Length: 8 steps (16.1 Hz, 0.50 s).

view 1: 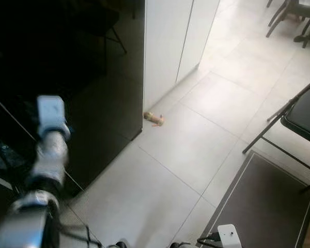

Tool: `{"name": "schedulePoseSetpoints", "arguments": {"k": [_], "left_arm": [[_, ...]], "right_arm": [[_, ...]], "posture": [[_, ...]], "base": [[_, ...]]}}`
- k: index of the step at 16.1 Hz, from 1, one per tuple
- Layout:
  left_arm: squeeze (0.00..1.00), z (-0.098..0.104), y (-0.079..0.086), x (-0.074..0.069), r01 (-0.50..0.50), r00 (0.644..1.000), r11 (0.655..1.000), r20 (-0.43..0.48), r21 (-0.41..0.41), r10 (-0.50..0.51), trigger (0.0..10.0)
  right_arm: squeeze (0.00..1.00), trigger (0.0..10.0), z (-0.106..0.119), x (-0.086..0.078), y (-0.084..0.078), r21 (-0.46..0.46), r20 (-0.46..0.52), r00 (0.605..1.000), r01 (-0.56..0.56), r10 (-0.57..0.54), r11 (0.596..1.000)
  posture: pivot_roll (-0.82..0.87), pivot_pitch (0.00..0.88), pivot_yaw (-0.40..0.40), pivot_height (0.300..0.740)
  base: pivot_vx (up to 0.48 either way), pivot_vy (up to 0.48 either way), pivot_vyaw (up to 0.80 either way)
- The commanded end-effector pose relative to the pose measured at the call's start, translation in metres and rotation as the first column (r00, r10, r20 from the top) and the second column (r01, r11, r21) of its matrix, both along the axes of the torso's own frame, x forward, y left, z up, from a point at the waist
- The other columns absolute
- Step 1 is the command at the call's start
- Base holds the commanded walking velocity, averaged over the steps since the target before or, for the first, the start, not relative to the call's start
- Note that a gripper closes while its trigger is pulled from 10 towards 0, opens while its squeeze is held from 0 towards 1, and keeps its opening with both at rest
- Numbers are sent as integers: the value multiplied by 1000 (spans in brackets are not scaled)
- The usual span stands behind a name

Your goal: Restocking fridge

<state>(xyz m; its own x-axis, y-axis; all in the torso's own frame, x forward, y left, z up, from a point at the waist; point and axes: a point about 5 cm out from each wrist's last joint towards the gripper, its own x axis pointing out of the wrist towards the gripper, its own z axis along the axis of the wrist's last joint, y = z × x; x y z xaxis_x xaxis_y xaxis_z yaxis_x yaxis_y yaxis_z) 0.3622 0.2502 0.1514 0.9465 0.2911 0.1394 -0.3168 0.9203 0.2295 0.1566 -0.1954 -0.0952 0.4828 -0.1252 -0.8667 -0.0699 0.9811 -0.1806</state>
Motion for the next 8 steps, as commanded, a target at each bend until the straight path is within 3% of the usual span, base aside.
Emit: {"name": "schedulePoseSetpoints", "arguments": {"k": [1,5,8], "left_arm": [[0,-2,-2,-4,2,1000,1000,20,7,-2,10000],[0,-26,-27,-25,105,994,994,23,-4,-105,10000],[0,-28,-49,-34,199,978,980,61,-9,-199,10000]], "right_arm": [[0,10000,-5,-9,8,35,-29,1000,-5,6,999],[0,10000,-4,-8,10,65,3,1000,9,-10,998],[0,10000,-4,-7,11,62,-4,1000,-19,20,998]], "posture": [[-154,136,-27,740],[-147,146,-23,740],[-145,154,-25,740]], "base": [[0,0,0],[0,0,0],[0,0,0]]}}
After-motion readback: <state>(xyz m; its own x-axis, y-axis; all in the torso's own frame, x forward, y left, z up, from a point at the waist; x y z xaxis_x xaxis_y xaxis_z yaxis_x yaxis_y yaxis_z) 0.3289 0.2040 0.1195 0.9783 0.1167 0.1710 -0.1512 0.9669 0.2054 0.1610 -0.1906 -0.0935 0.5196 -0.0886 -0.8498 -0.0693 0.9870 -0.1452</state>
